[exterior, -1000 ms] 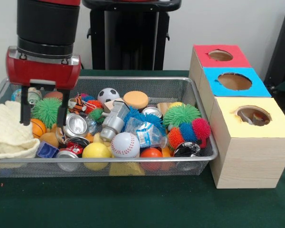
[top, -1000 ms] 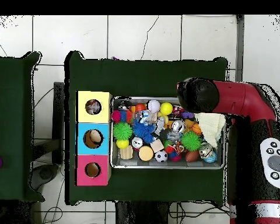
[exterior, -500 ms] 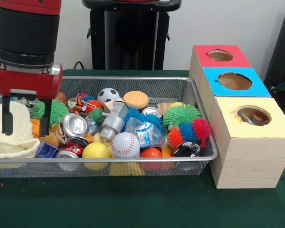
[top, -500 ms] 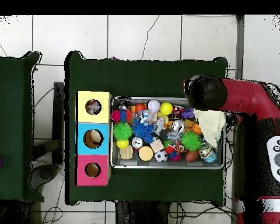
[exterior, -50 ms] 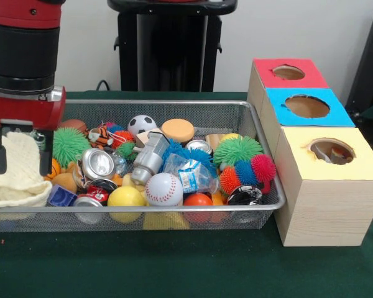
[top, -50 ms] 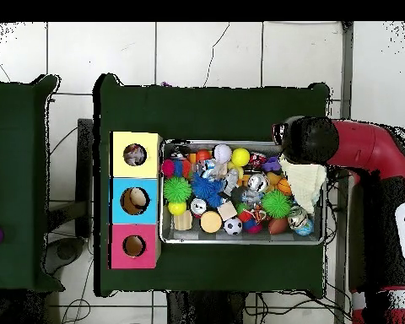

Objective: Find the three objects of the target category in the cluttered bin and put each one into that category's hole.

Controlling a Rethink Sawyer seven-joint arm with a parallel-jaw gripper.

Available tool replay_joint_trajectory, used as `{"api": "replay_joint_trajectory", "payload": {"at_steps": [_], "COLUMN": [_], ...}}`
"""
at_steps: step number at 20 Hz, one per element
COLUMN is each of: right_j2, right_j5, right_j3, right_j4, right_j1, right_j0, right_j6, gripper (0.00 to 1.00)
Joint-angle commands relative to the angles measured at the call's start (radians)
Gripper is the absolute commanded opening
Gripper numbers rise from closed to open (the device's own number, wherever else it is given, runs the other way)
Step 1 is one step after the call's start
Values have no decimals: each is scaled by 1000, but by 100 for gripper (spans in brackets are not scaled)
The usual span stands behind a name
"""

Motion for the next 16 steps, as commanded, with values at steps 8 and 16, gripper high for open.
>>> {"api": "replay_joint_trajectory", "payload": {"at_steps": [8, 16], "right_j2": [51, 54], "right_j5": [126, 116], "right_j3": [101, 111], "right_j4": [-61, -63], "right_j1": [17, 17], "right_j0": [-5, -6], "right_j6": [-284, -281], "gripper": [100, 100]}}
